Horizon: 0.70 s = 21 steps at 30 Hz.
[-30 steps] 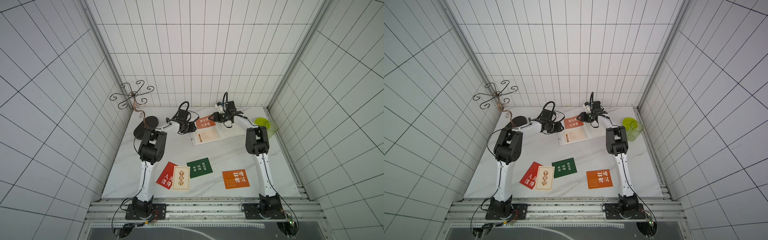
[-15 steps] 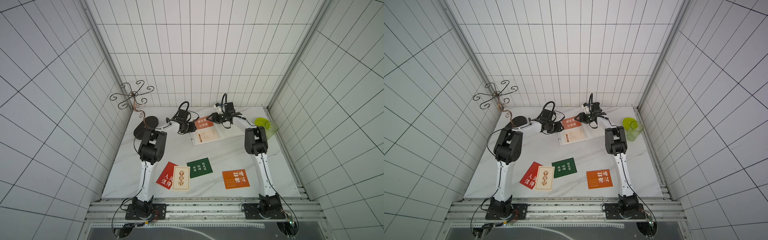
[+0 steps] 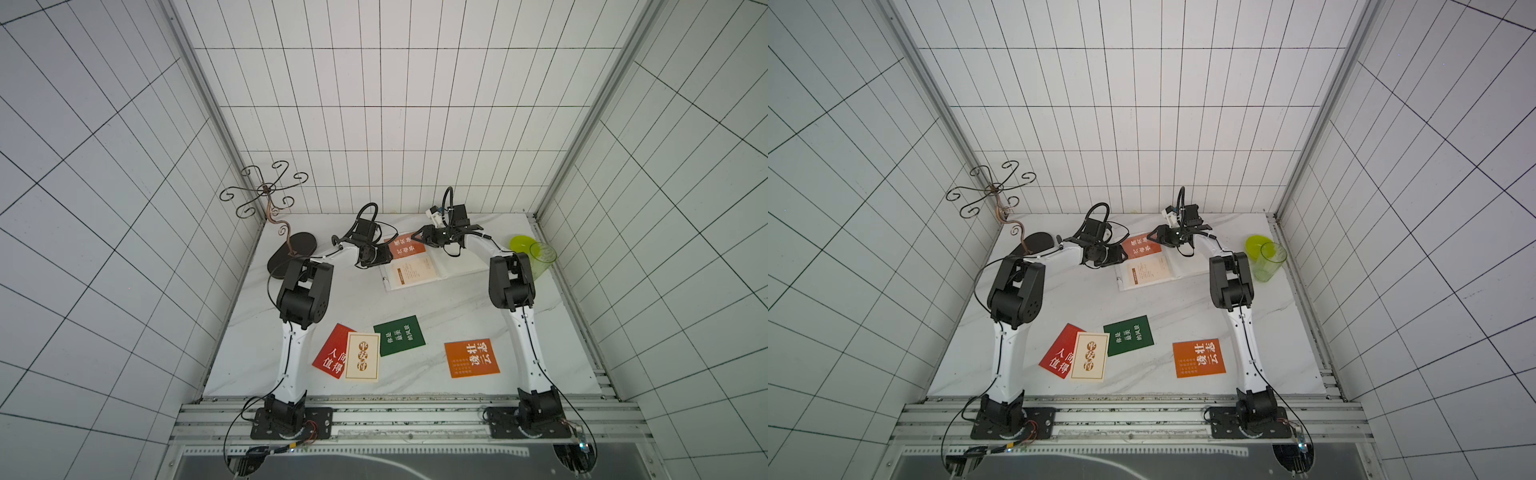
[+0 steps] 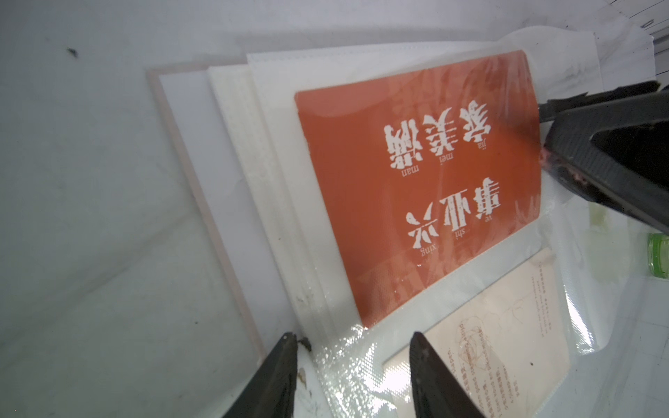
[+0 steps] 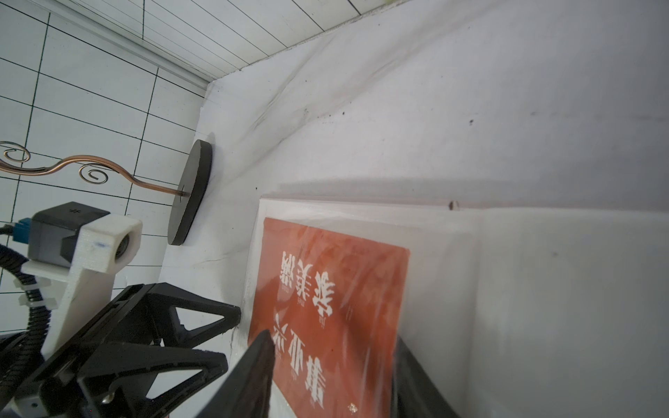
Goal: Place the photos into the photo albums
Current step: Insert the photo into the photo album.
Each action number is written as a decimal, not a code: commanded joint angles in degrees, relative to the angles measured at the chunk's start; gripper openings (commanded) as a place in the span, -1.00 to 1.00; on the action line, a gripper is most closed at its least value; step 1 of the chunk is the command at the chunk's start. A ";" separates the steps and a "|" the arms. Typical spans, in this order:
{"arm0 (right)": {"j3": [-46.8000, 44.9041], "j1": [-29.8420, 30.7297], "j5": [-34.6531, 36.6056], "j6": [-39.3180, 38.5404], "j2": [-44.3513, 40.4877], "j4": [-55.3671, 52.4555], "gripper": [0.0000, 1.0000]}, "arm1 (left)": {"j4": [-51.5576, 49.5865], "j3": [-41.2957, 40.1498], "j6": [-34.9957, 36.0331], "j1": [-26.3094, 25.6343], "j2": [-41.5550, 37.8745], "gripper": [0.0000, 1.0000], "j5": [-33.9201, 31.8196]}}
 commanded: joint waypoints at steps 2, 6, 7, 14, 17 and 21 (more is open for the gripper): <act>5.02 0.33 5.90 -1.98 -2.79 -3.77 0.08 | -2.44 -2.44 -1.39 0.98 -2.82 0.02 -0.46; 4.68 -0.16 11.79 -3.73 -6.13 -9.60 0.18 | -1.41 -3.57 -2.07 1.37 -5.52 0.03 -0.66; 4.28 -0.29 12.79 -4.04 -6.98 -10.44 0.20 | -1.34 -3.66 -2.20 1.50 -6.09 0.03 -0.64; -3.48 -1.43 20.27 -5.29 -15.19 -12.73 0.26 | -0.75 -5.11 -2.51 1.60 -10.54 0.03 -0.57; -8.45 -2.26 25.39 -5.44 -19.46 -12.86 0.32 | 1.04 -7.00 -2.12 1.19 -13.14 0.04 0.24; -16.48 -3.21 32.90 -5.33 -25.82 -12.53 0.45 | 3.54 -8.66 -0.11 -1.20 -16.44 0.05 0.51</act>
